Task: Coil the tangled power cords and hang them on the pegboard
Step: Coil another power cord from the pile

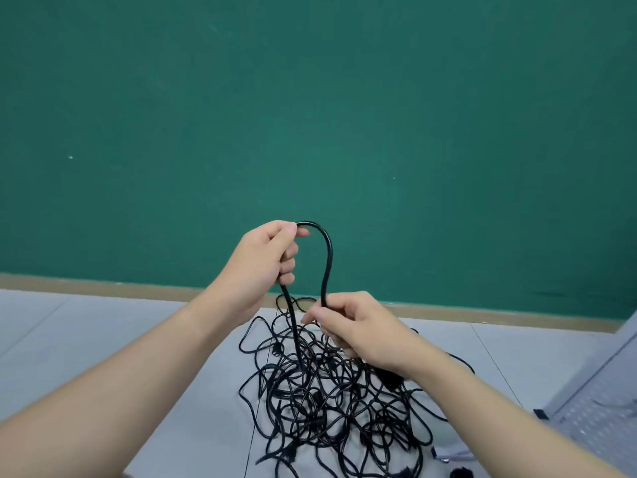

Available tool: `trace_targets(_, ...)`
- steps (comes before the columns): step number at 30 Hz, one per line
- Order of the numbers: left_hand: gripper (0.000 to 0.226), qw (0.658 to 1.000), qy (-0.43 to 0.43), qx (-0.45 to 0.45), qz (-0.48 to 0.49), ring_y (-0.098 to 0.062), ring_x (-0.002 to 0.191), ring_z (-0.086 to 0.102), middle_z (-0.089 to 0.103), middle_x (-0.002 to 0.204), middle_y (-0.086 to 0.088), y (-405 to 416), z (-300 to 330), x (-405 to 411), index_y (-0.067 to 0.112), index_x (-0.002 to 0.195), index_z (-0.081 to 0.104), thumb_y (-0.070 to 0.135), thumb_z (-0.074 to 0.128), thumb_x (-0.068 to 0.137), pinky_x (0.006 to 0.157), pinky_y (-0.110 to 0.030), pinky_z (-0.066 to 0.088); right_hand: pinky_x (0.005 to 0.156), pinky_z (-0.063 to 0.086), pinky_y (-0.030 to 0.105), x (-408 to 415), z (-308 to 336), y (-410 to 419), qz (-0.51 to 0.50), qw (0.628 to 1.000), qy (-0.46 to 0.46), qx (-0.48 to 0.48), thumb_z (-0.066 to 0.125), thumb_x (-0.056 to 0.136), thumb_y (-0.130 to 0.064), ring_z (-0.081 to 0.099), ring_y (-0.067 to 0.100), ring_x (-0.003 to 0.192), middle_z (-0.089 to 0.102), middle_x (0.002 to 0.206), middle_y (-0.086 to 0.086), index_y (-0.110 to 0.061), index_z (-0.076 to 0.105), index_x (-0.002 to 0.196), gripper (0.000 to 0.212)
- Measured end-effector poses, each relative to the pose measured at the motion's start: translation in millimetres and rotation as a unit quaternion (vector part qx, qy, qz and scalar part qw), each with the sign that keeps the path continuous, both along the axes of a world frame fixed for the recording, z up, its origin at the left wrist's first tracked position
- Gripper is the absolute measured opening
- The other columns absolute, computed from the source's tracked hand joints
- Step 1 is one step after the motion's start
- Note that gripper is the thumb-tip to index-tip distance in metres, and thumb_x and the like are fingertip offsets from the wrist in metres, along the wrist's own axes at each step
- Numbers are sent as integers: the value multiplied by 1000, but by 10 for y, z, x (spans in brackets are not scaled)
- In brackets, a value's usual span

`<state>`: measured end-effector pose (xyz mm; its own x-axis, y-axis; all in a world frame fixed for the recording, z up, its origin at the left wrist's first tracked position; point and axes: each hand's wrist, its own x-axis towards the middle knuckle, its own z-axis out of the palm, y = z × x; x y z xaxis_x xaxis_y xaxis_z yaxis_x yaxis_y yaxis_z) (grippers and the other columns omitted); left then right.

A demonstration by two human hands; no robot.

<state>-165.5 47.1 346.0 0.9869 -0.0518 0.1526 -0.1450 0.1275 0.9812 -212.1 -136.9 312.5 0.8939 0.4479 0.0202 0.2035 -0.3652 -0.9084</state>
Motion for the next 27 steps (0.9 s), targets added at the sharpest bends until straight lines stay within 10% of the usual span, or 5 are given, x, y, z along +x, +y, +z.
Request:
trace_targets(5, 20, 929, -118, 329, 122, -5, 53, 40, 53, 59, 11, 299, -115, 198, 29, 95, 70, 30, 53, 106, 55, -25, 34, 51, 26, 26, 32, 210, -108, 7, 996, -9, 86, 52, 108, -29, 27, 14, 51, 34, 57, -7, -19, 69, 80, 34)
trace_targets(10, 34, 870, -99, 476, -78, -6, 56, 36, 46, 60, 13, 330, -236, 186, 22, 80, 61, 46, 54, 103, 58, -26, 33, 48, 28, 22, 141, 347, -213, -56, 950, 32, 307, 59, 102, -31, 20, 14, 54, 22, 58, -5, -13, 64, 83, 27)
trace_targets(19, 49, 941, -55, 270, -197, -13, 51, 23, 30, 53, 10, -210, -201, -51, 20, 66, 49, 48, 40, 105, 47, -25, 21, 60, 53, 34, 340, 233, -247, -146, 926, 65, 341, 30, 110, -42, 39, 20, 52, 47, 68, 10, -6, 56, 112, 44)
trace_targets(27, 54, 961, 6, 189, -199, -13, 48, 22, 30, 52, 5, -481, -193, -60, 15, 65, 52, 41, 36, 110, 52, -29, 16, 90, 55, 38, 286, 74, -286, -109, 946, 117, 282, 35, 97, -56, 70, 24, 94, 75, 96, 11, -14, 67, 125, 60)
